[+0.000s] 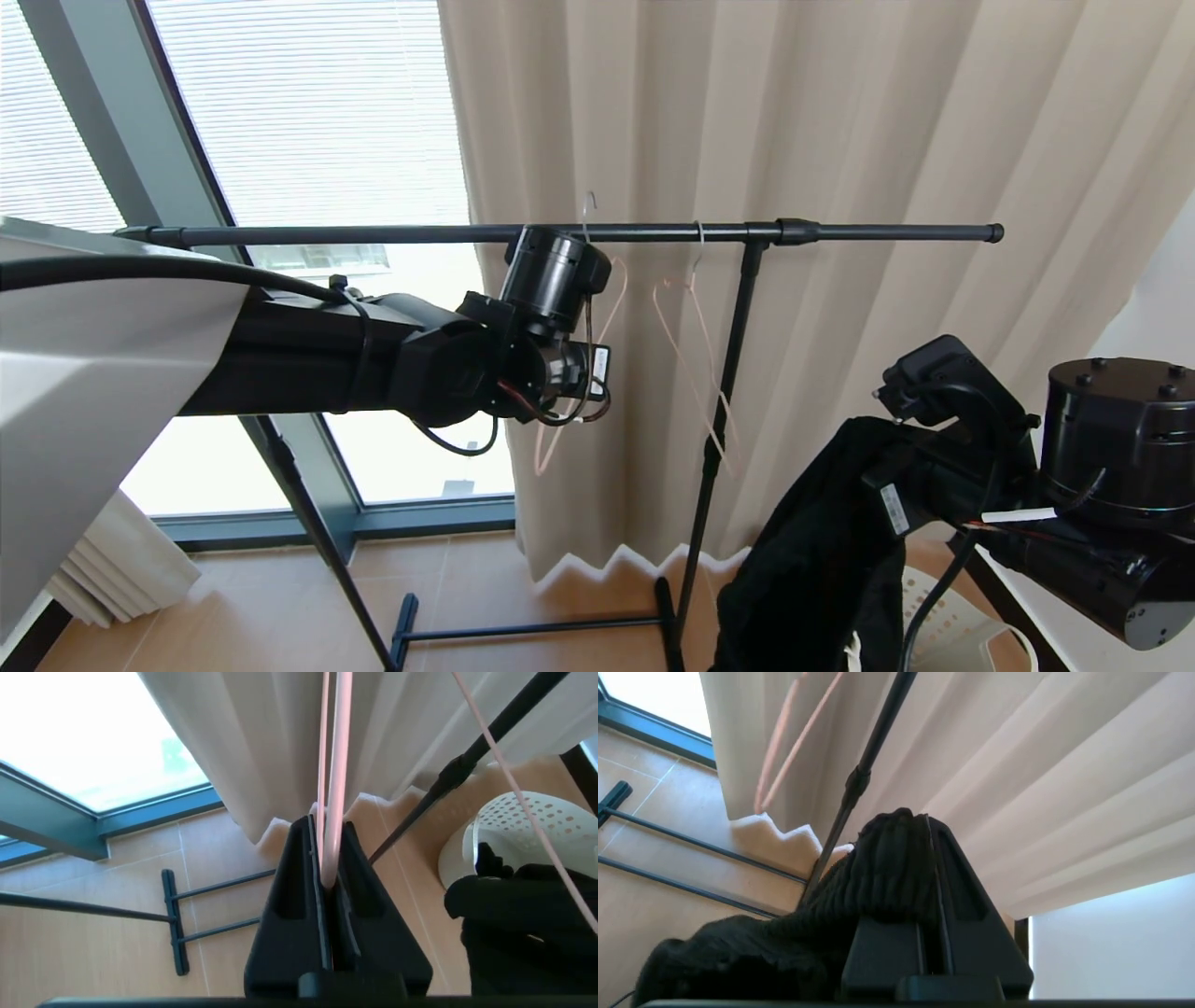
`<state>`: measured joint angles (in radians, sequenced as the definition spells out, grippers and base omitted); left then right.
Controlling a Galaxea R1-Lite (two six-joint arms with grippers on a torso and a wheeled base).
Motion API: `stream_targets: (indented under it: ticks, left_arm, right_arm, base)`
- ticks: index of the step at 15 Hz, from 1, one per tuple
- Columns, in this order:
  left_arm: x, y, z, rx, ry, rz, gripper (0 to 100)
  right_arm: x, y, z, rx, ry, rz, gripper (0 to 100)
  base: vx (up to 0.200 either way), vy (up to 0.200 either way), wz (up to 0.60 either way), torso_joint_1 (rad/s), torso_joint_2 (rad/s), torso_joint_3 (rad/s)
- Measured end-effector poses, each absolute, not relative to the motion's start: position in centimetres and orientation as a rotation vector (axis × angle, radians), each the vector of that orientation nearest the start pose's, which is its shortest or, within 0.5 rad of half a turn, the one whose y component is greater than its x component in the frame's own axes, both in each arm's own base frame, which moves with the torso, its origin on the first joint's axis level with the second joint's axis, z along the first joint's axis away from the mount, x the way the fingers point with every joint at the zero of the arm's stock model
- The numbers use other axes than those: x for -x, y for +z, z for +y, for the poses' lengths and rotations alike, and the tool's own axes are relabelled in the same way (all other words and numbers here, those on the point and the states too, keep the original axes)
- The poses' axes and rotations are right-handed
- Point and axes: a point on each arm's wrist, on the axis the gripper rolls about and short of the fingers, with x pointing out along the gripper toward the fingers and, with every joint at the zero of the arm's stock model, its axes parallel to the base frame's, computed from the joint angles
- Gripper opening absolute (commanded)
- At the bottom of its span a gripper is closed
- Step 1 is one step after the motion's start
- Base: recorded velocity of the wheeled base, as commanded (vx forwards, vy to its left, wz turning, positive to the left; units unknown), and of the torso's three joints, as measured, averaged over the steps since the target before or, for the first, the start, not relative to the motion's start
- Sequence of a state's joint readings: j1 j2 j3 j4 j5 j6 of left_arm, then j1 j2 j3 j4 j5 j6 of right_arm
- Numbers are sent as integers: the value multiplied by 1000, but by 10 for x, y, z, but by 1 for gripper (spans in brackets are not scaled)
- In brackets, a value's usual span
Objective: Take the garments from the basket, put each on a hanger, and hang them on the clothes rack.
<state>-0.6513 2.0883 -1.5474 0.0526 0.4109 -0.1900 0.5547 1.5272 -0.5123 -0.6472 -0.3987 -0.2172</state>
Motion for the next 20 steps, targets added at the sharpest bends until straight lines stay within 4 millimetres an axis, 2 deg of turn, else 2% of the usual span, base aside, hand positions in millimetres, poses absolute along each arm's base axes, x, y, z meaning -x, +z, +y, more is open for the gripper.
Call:
stream_targets:
  ticks: [4,9,14,17,20]
  left_arm:
    - [-332,180,-244,-125,-187,542,0]
    - [-305,185,-225,-146,-192,563,0]
    - [-269,190,-202,-199,-231,523,0]
    - [-242,180,-183,-249,-276,499,0]
    - [-210,161,-160,-301,-423,474,0]
  right_arm:
    - [-206,155,117,384,190,310,0]
    - [-206,155,118,385,191,311,0]
    - [-200,154,122,393,203,306,0]
    - [-198,154,123,397,191,304,0]
    - [-197,156,122,394,179,296,0]
  base:
    - [0,0,0,0,0,0]
    - [0,0,0,0,0,0]
    - [0,0,0,0,0,0]
    - [0,0,0,0,0,0]
    - [0,0,0,0,0,0]
